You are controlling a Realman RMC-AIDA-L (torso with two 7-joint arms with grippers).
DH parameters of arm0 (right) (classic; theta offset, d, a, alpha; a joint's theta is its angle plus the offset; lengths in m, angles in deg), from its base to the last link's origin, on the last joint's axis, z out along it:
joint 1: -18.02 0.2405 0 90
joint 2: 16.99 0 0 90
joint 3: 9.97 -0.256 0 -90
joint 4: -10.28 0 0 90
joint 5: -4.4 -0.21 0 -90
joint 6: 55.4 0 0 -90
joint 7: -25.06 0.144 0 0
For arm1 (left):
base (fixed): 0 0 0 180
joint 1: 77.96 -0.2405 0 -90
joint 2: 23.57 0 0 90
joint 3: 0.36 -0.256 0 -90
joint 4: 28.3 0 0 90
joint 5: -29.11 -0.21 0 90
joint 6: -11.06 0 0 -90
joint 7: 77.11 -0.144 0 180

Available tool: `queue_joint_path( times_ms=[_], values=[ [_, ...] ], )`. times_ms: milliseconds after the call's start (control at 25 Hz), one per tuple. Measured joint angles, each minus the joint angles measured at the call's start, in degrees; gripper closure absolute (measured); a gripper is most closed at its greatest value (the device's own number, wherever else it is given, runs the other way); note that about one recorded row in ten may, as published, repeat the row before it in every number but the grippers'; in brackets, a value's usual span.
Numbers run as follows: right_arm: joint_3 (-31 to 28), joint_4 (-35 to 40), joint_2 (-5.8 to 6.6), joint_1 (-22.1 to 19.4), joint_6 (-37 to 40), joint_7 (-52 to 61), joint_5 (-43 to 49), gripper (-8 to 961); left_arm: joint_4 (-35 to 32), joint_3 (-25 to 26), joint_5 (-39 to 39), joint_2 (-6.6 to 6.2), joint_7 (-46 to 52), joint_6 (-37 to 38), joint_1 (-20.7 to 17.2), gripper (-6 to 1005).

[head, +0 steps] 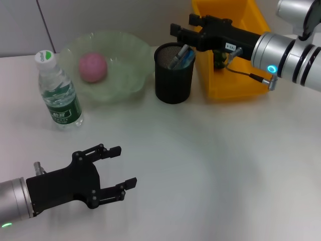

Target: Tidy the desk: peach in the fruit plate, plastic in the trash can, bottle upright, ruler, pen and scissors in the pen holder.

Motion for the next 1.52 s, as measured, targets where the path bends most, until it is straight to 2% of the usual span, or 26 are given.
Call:
queue_joint_path(
  times_ms=[160, 320, 400, 520, 640, 840, 920, 960, 1000, 1160, 1360, 1520],
  values=[
    [0.0, 0.7, 0.04, -0.3, 0.5, 0.6, -0.3, 237, 0.0, 0.0, 0.0, 0.01, 0.0, 0.0, 0.0, 202],
    [-0.1, 2.0, 0.02, -1.3, 1.8, 1.6, -1.7, 167, 0.0, 0.1, 0.0, 0.03, 0.0, 0.0, -0.1, 202],
    [-0.1, 3.5, 0.10, -3.0, 4.5, 1.9, -4.8, 149, 0.1, 0.2, 0.0, 0.05, 0.0, 0.0, -0.2, 202],
    [-0.2, 6.1, 0.50, -6.3, 12.6, 2.7, -10.4, 149, 0.1, 0.2, 0.3, 0.10, 0.0, -0.1, -0.3, 202],
    [-0.1, 7.6, 2.16, -9.6, 23.8, 6.0, -11.1, 149, -0.1, 0.5, 0.4, 0.08, 2.2, 0.9, 0.3, 202],
    [0.5, 6.5, 6.91, -13.0, 38.2, 11.3, -3.6, 149, -0.2, 0.5, 0.4, -0.48, 5.4, 1.5, 1.2, 202],
    [0.3, 6.0, 8.18, -13.7, 41.3, 12.3, 0.6, 149, -0.3, 0.5, 0.4, -1.40, 8.0, 2.1, 1.9, 202],
    [0.2, 5.7, 8.63, -14.1, 42.6, 12.6, 3.0, 149, -0.3, 0.5, 0.4, -1.53, 8.5, 2.2, 2.0, 202],
    [0.1, 5.5, 8.95, -14.5, 43.7, 12.8, 5.3, 149, -0.3, 0.5, 0.2, -2.21, 10.8, 2.9, 2.5, 202],
    [0.0, 5.3, 9.04, -15.6, 45.1, 12.7, 12.8, 150, -0.5, 0.2, 0.1, -2.93, 13.7, 4.3, 3.2, 202],
    [0.0, 5.2, 8.17, -15.5, 44.4, 12.6, 20.3, 150, -1.2, -1.1, -0.1, -3.79, 16.6, 5.7, 3.7, 202],
    [0.4, 5.3, 7.55, -15.2, 43.0, 12.5, 22.7, 150, -2.3, -2.1, -0.9, -4.14, 18.0, 6.2, 3.8, 202]
  ],
)
